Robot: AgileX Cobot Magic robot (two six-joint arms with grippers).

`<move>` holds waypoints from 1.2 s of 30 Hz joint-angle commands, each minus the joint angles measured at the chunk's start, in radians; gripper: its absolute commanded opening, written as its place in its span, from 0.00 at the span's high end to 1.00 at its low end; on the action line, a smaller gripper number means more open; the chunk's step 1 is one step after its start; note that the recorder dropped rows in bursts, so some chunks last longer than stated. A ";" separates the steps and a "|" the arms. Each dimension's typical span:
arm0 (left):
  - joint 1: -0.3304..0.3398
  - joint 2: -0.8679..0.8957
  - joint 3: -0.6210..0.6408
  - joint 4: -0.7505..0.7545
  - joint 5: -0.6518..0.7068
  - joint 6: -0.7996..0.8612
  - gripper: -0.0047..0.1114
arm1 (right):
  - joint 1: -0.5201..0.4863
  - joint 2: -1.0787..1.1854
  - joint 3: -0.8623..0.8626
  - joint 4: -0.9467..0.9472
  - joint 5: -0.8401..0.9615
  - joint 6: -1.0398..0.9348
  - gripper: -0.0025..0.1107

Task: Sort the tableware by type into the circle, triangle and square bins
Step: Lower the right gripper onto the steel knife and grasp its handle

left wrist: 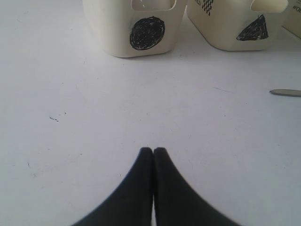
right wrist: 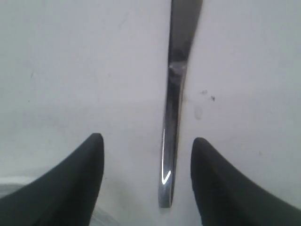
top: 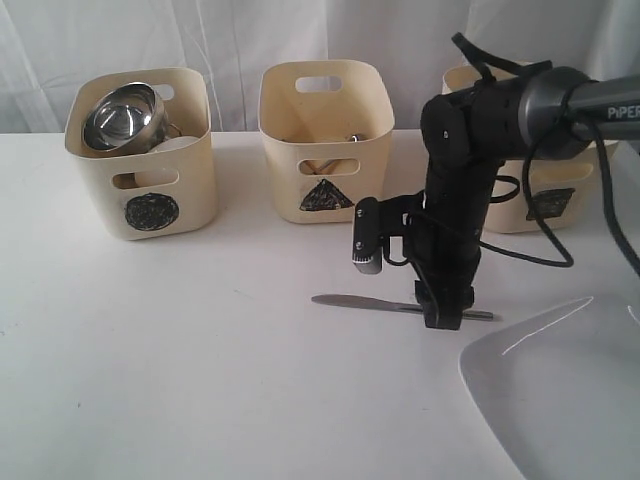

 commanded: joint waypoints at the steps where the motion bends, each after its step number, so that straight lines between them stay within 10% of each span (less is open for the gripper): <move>1: 0.002 -0.005 0.005 -0.003 0.000 -0.002 0.96 | -0.009 0.019 -0.037 0.014 0.014 0.002 0.51; 30: 0.002 -0.005 0.005 -0.003 0.000 -0.002 0.96 | -0.009 0.155 -0.111 0.038 0.020 0.019 0.51; 36: 0.002 -0.005 0.005 -0.003 0.000 -0.002 0.96 | -0.009 0.157 -0.111 0.038 0.025 0.025 0.68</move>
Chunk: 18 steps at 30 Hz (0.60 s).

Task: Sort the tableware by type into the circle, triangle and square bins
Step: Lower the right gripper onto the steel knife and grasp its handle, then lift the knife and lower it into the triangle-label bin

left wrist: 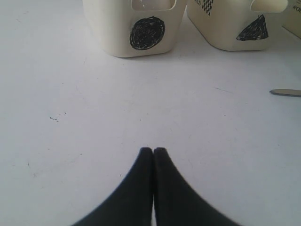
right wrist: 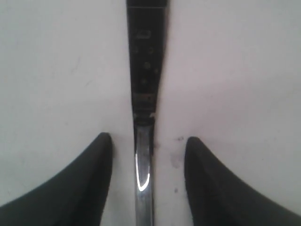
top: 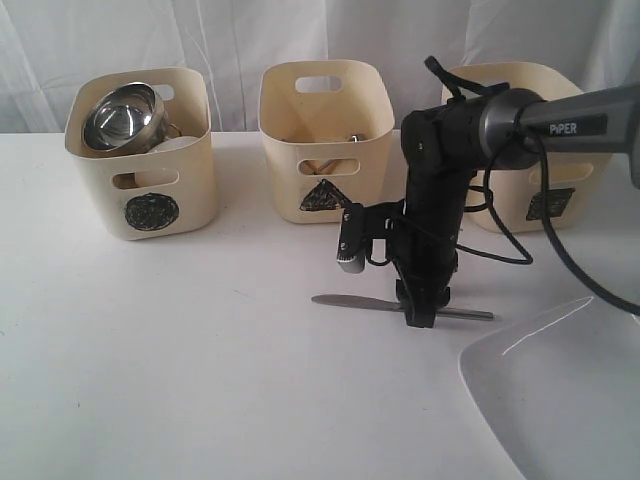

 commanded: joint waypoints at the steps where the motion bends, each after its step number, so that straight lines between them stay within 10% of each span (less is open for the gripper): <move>1: 0.002 -0.005 0.005 -0.003 -0.002 -0.002 0.96 | -0.009 0.017 0.000 0.007 0.023 0.007 0.72; 6: 0.002 -0.005 0.005 -0.003 -0.002 -0.002 0.96 | -0.009 0.012 0.000 0.056 0.045 0.007 0.97; 18: 0.002 -0.005 0.005 -0.003 -0.002 -0.002 0.96 | 0.039 -0.214 0.079 0.310 0.015 -0.039 0.98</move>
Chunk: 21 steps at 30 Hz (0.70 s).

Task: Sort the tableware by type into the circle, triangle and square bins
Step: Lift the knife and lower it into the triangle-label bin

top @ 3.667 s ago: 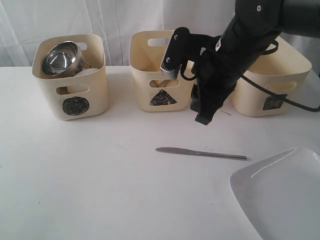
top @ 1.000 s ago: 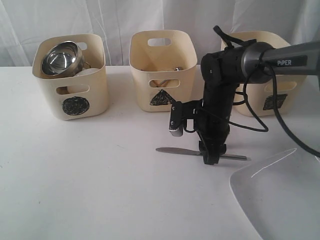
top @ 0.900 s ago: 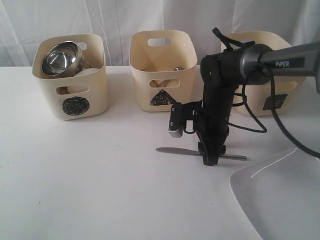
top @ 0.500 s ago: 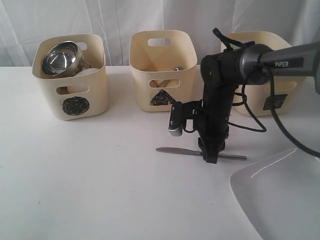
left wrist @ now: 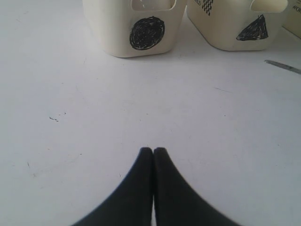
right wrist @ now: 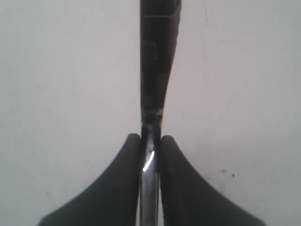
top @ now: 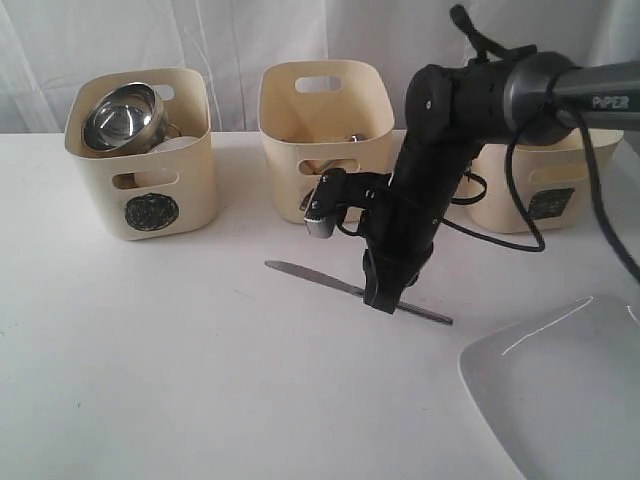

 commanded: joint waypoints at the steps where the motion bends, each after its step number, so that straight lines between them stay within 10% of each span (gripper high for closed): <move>1: 0.002 -0.005 0.005 -0.003 -0.002 -0.002 0.96 | 0.014 -0.095 0.057 0.078 -0.019 -0.041 0.98; 21: 0.002 -0.005 0.005 -0.003 -0.002 -0.002 0.96 | 0.014 -0.341 0.146 0.328 -0.814 0.062 0.98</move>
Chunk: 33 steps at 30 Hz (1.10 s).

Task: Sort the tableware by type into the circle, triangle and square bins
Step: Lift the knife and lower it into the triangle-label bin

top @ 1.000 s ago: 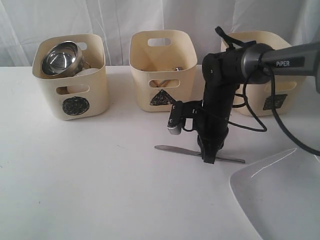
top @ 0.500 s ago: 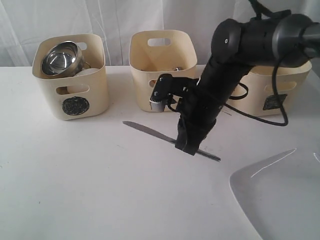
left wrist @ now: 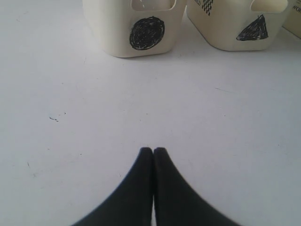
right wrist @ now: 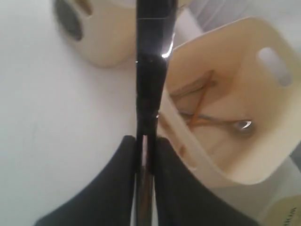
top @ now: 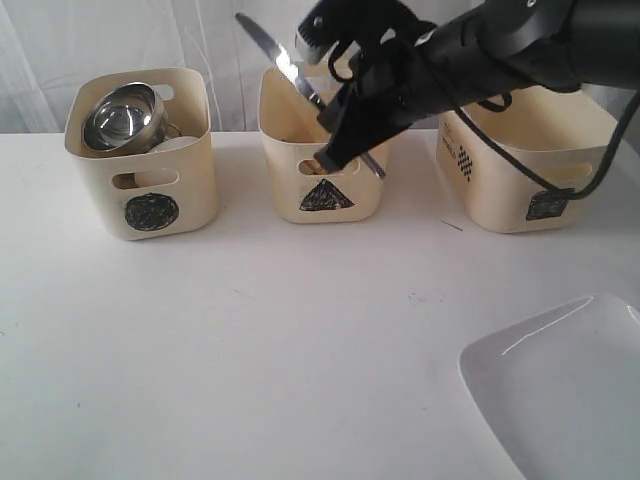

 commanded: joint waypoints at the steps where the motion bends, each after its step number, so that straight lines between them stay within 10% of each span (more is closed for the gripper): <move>1: 0.002 -0.005 0.005 -0.003 -0.002 -0.002 0.96 | 0.000 -0.011 0.007 0.020 -0.209 0.107 0.98; 11: 0.002 -0.005 0.005 -0.003 -0.002 -0.002 0.96 | 0.000 0.024 0.005 -0.011 -0.514 0.318 0.98; 33: 0.002 -0.005 0.005 -0.003 -0.002 -0.002 0.96 | 0.000 0.352 -0.292 -0.034 -0.438 0.322 0.98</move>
